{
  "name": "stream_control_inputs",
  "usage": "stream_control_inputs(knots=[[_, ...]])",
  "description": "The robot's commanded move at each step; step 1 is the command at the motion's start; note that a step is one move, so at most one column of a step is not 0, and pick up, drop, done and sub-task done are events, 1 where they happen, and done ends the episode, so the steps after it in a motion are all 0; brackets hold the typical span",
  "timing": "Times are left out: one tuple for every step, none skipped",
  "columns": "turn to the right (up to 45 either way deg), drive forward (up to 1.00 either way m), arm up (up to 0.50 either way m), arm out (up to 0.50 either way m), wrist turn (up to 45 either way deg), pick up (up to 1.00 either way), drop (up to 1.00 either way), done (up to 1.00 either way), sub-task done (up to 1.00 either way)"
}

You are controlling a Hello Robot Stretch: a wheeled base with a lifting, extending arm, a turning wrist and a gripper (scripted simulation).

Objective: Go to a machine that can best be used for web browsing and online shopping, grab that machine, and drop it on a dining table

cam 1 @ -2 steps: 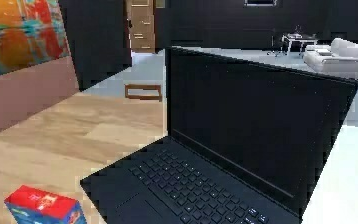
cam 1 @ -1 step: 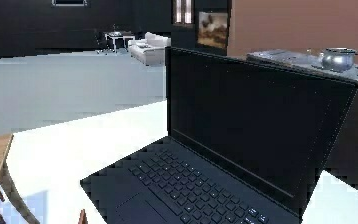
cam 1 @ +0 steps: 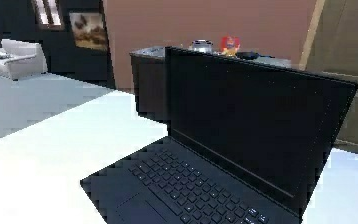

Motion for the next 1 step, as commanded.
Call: stream_control_inputs(knots=[[-39.0, 0.00, 0.00, 0.00, 0.0, 0.00, 0.00, 0.00, 0.00]])
